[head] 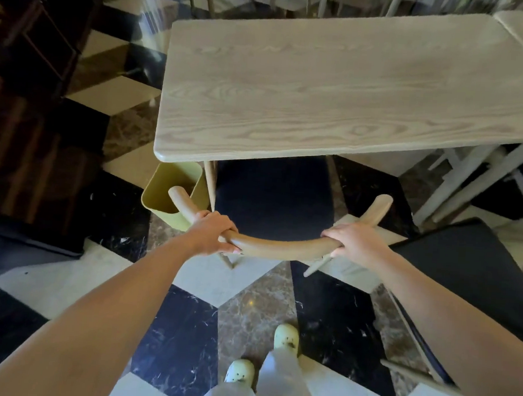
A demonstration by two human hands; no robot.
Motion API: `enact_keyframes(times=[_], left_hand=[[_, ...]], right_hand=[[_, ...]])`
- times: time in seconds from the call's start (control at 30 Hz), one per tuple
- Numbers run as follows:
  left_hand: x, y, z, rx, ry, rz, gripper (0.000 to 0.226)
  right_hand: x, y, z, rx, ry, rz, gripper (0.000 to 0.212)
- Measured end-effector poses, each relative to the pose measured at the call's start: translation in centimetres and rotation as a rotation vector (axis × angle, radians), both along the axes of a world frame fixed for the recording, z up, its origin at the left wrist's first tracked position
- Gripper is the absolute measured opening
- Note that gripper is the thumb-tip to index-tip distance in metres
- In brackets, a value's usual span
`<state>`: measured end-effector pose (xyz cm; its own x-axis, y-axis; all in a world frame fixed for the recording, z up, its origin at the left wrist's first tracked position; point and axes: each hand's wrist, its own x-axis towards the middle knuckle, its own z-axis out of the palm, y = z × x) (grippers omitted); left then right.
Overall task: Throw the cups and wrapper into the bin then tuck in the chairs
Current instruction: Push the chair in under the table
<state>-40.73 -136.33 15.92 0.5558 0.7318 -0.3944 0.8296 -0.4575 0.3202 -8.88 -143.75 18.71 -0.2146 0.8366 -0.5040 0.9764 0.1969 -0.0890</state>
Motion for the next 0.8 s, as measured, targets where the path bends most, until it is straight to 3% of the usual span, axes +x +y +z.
enact_keyframes(times=[0.63, 0.8], left_hand=[[3.8, 3.5, -0.4, -0.009, 0.061, 0.083, 0.036], [3.4, 3.3, -1.2, 0.014, 0.031, 0.099, 0.039]], right_hand=[[6.0, 6.2, -2.6, 0.027, 0.235, 0.069, 0.044], [6.3, 6.7, -3.1, 0.003, 0.196, 0.197, 0.042]])
